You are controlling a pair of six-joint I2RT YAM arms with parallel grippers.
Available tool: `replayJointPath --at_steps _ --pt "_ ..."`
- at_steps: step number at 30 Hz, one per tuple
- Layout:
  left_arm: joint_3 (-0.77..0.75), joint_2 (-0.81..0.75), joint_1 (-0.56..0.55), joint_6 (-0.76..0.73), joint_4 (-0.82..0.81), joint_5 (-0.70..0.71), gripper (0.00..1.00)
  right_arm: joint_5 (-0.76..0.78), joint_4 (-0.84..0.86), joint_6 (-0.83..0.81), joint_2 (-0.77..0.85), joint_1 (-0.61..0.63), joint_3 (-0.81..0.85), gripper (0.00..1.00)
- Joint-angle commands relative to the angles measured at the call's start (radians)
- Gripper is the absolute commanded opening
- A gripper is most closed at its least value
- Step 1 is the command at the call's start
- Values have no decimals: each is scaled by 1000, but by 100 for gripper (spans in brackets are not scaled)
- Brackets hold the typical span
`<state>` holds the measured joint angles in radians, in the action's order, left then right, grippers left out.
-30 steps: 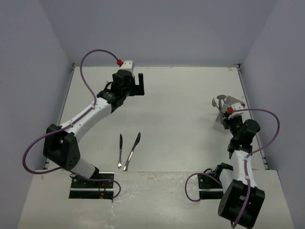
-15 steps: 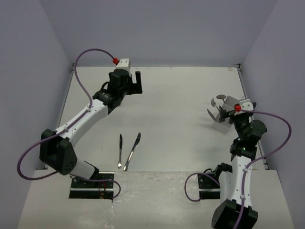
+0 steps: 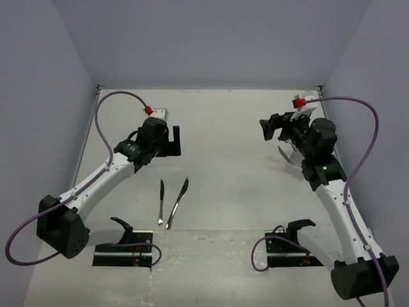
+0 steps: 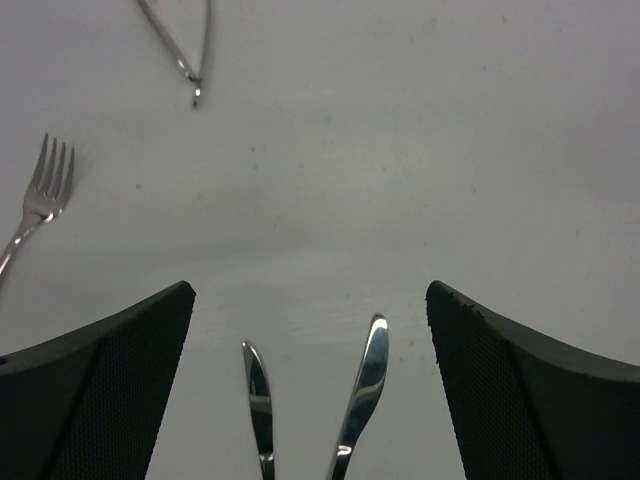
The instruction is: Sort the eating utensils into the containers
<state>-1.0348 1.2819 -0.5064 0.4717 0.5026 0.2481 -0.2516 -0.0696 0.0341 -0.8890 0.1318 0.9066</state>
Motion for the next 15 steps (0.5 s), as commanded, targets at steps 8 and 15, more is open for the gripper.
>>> replayJointPath --at_steps 8,15 --pt "274 -148 -205 142 205 -165 100 551 -124 205 -134 259 72 99" --pt "363 -144 -300 169 185 -217 99 600 -113 240 -84 259 22 99"
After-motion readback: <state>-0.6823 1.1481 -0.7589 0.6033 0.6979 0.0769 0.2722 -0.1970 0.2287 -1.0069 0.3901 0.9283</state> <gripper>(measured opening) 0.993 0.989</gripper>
